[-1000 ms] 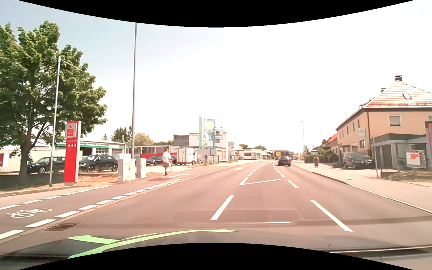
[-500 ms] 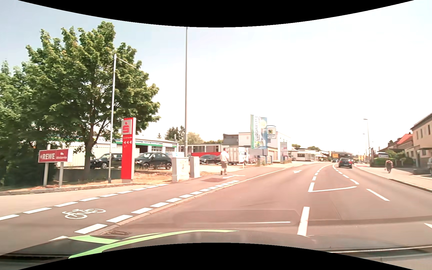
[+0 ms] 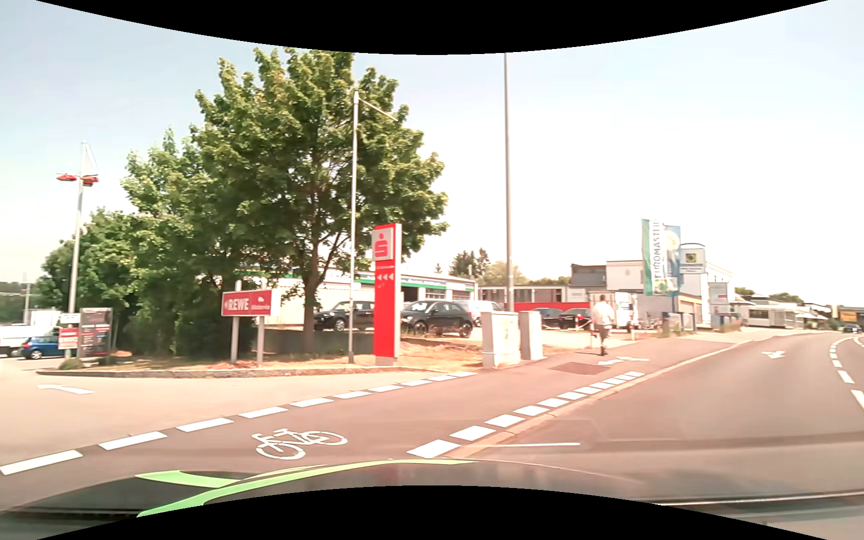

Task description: Follow the waypoints while adhering to traffic rules and regulations

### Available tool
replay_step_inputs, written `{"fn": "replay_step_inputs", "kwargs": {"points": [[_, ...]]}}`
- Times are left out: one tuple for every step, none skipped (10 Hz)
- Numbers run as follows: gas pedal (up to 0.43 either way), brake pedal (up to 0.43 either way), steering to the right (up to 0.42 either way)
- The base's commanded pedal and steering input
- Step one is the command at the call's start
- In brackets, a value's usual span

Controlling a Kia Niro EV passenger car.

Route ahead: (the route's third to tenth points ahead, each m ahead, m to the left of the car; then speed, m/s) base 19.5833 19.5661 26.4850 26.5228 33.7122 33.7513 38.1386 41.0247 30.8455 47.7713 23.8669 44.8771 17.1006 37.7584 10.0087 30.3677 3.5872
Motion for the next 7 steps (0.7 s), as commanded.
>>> {"fn": "replay_step_inputs", "kwargs": {"points": [[0.197, 0.000, -0.651], [0.177, 0.000, -0.635], [0.177, 0.000, -0.603], [0.177, 0.000, -0.564], [0.177, 0.000, -0.546], [0.130, 0.000, -0.525], [0.118, 0.000, -0.513]]}}
